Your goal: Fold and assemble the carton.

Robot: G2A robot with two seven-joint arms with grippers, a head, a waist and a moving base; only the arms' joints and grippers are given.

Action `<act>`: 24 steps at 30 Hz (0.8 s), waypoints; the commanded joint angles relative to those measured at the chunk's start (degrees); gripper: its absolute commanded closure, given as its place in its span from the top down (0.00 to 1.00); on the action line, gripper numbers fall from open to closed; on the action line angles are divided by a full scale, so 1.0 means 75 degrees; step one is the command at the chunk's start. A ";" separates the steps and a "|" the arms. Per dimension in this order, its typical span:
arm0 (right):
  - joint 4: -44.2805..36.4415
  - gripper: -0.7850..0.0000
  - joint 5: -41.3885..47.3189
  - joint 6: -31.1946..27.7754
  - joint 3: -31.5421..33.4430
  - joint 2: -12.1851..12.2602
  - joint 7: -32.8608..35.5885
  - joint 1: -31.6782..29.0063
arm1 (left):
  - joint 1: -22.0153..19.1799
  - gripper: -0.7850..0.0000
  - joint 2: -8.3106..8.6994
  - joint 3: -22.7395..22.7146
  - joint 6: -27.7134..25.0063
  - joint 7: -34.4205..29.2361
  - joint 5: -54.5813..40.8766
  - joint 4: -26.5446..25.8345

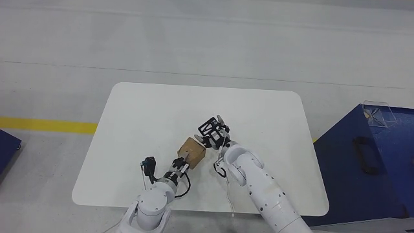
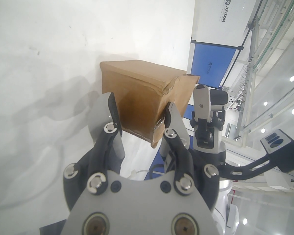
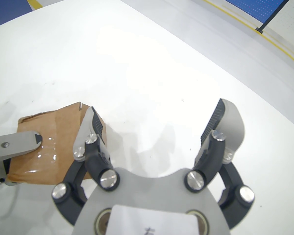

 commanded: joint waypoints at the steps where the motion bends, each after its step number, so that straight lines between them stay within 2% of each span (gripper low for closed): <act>1: -0.0037 1.00 0.0041 -0.0127 0.0016 0.0010 0.0025 -0.0023 | 0.0012 0.41 0.0002 -0.0004 -0.0004 -0.0005 0.0006 -0.0011; 7: 0.0223 1.00 0.0131 0.0069 -0.0035 -0.0035 0.0244 0.0067 | 0.0058 0.41 0.0007 -0.0015 -0.0052 -0.0014 0.0001 -0.0058; 24: 0.0723 1.00 0.0297 -0.0256 -0.0253 -0.0129 -0.0019 0.0359 | 0.0161 0.42 0.0023 -0.0029 -0.0167 -0.0067 -0.0008 -0.0206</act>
